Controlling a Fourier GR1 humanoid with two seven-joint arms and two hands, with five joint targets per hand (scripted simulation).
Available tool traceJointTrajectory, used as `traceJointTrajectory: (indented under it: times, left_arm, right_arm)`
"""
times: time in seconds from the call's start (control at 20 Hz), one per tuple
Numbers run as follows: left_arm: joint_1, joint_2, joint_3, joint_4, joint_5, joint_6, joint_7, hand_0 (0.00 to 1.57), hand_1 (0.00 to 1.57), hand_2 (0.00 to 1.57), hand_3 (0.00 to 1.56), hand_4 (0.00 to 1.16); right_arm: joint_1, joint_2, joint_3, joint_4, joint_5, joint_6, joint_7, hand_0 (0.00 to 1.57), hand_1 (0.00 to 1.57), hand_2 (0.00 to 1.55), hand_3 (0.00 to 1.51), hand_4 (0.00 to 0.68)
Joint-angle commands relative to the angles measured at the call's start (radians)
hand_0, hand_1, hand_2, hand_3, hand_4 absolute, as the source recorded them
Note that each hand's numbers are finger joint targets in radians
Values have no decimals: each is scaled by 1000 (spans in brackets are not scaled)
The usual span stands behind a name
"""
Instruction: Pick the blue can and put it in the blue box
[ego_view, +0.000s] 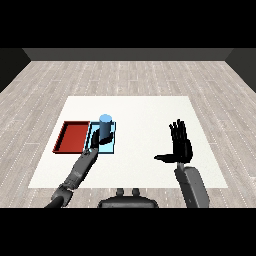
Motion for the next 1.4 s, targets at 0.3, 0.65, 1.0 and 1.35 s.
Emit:
traceJointTrajectory:
  times: [0.3, 0.65, 1.0, 1.35]
  left_arm:
    - [-192, 135, 134, 352, -10, -40, 143, 1571, 1571, 1571, 1508, 1058]
    - [-245, 122, 126, 598, -73, -12, 178, 1571, 1571, 1536, 1413, 966]
    - [-292, 74, 94, 734, -131, -35, 239, 1442, 1442, 1353, 991, 859]
    - [-239, 26, 145, 755, -84, -88, 270, 1571, 1571, 1487, 0, 633]
  right_arm:
    - [30, 26, -17, 30, 31, -3, -18, 0, 0, 0, 0, 0]
    - [-91, 52, -58, 230, 14, 28, -43, 0, 0, 0, 0, 0]
    - [-71, 54, -77, 261, 22, 36, -59, 0, 0, 0, 0, 0]
    - [-84, 46, -100, 247, 8, 43, -54, 0, 0, 0, 0, 0]
